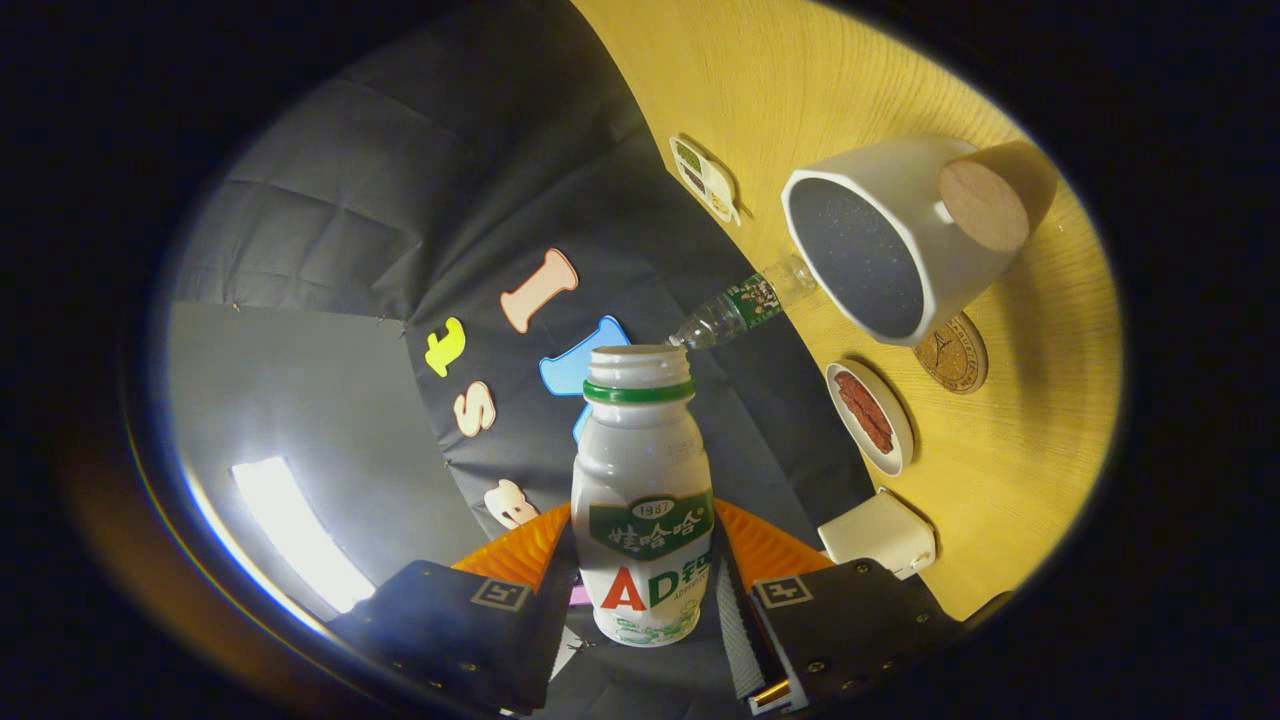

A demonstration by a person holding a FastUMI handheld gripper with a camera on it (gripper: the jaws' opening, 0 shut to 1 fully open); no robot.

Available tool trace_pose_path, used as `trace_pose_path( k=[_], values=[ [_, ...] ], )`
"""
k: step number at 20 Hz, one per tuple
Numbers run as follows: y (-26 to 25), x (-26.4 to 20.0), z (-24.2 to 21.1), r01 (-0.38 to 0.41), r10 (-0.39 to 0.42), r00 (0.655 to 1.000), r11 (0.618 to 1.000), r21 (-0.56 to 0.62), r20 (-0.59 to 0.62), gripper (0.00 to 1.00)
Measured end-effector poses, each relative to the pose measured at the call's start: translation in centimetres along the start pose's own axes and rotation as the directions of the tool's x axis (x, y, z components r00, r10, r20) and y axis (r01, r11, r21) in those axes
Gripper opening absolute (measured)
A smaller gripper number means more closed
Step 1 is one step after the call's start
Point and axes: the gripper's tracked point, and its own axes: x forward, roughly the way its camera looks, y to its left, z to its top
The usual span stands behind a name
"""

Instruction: Take the bottle from table, then pour the juice into the cup, finally place the bottle on the coaster

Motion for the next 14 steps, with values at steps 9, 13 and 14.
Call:
trace_pose_path(
  k=[9, 13, 14],
  values=[
    [0.20, 0.62, 0.33, 0.003, -0.004, 1.000, 0.998, 0.057, 0.016, 0.66],
    [0.34, 0.69, 0.65, 0.003, -0.005, 1.000, 0.998, 0.068, 0.025, 0.66],
    [0.32, 0.67, 0.70, 0.003, -0.005, 1.000, 0.997, 0.072, 0.027, 0.67]
  ],
)
